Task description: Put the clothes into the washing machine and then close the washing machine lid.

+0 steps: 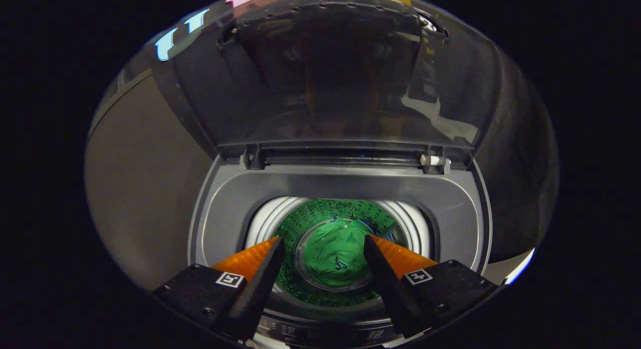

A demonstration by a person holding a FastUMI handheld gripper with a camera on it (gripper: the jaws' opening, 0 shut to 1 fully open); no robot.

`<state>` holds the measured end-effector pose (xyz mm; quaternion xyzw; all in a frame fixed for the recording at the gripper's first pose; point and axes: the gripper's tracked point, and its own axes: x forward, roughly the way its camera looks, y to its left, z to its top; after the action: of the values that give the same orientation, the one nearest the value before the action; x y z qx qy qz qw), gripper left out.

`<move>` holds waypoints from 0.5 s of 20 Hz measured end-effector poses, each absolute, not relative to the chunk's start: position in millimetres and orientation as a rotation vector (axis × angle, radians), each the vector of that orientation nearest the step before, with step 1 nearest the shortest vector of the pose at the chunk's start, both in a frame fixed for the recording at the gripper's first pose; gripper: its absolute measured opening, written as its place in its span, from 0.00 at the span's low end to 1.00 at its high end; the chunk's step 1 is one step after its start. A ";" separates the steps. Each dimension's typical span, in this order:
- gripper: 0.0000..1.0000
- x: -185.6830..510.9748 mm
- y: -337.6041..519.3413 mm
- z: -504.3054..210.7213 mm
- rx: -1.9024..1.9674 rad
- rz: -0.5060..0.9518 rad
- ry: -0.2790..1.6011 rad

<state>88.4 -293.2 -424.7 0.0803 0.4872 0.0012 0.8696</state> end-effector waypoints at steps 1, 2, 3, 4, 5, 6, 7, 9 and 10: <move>1.00 90.9 -291.4 -416.7 0.162 0.010 0.999; 1.00 94.8 -290.2 -404.4 0.161 0.011 0.962; 0.99 100.7 -288.3 -393.4 0.168 0.014 0.918; 0.99 103.9 -288.3 -381.0 0.174 0.012 0.881; 0.99 106.8 -288.9 -364.4 0.172 0.006 0.844; 0.99 109.4 -290.9 -346.2 0.166 0.002 0.804; 0.99 113.4 -290.7 -330.5 0.168 0.003 0.765; 1.00 121.3 -292.7 -304.0 0.170 0.008 0.699; 0.99 127.6 -292.1 -287.8 0.171 0.013 0.660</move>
<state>127.6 -292.1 -287.8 0.0839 0.3238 0.0063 0.9424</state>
